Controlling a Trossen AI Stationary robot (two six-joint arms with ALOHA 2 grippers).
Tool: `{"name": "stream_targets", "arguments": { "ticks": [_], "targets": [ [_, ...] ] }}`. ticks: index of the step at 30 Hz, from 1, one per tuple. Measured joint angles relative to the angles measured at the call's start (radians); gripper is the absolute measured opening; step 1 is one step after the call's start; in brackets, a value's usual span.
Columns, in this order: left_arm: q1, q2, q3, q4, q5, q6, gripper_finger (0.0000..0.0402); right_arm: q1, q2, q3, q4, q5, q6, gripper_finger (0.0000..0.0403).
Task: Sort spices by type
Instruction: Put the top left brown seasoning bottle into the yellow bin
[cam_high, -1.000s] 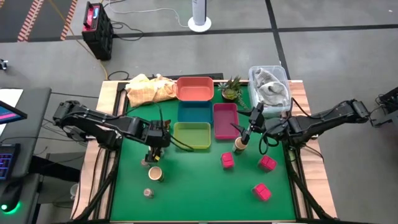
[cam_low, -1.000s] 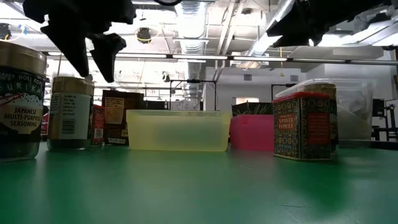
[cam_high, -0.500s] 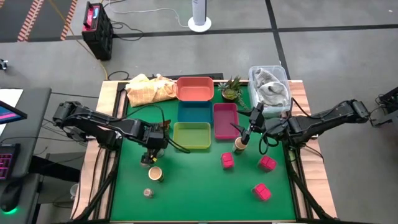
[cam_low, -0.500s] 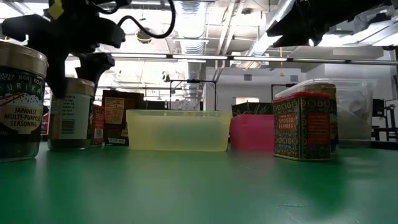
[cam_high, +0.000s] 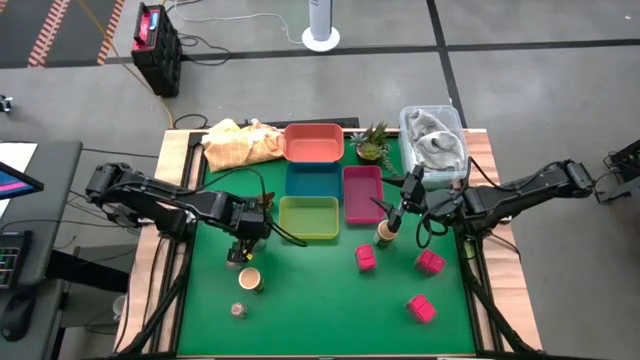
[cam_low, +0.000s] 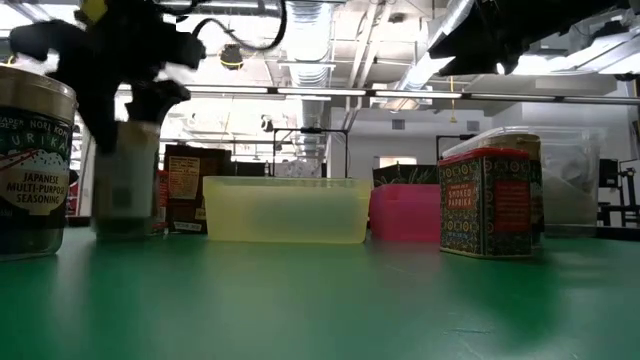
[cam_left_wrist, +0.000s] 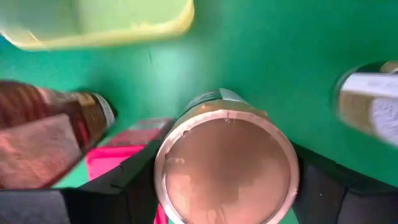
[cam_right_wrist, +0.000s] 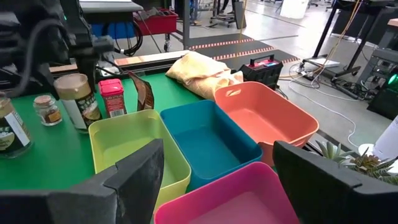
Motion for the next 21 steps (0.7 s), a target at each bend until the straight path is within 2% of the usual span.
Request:
{"name": "stream_targets", "arguments": {
  "ticks": [8,15,18,21],
  "targets": [
    [0.030,-0.002,0.171,-0.049,0.010,0.038,0.0267,-0.021,0.000,0.000,-0.004,-0.001,0.018,0.0327],
    [0.113,0.009,0.244,0.051,0.011,0.107,0.0267,-0.038,0.000,0.000,-0.035,-0.003,0.072,0.0327],
    [0.164,0.067,0.258,0.092,0.045,0.159,0.0267,-0.048,0.000,0.000,-0.039,-0.003,0.087,0.0327],
    [0.202,0.182,0.298,0.103,0.085,0.219,0.0267,-0.055,0.000,0.000,-0.038,-0.003,0.095,0.0327]
  ]
}}
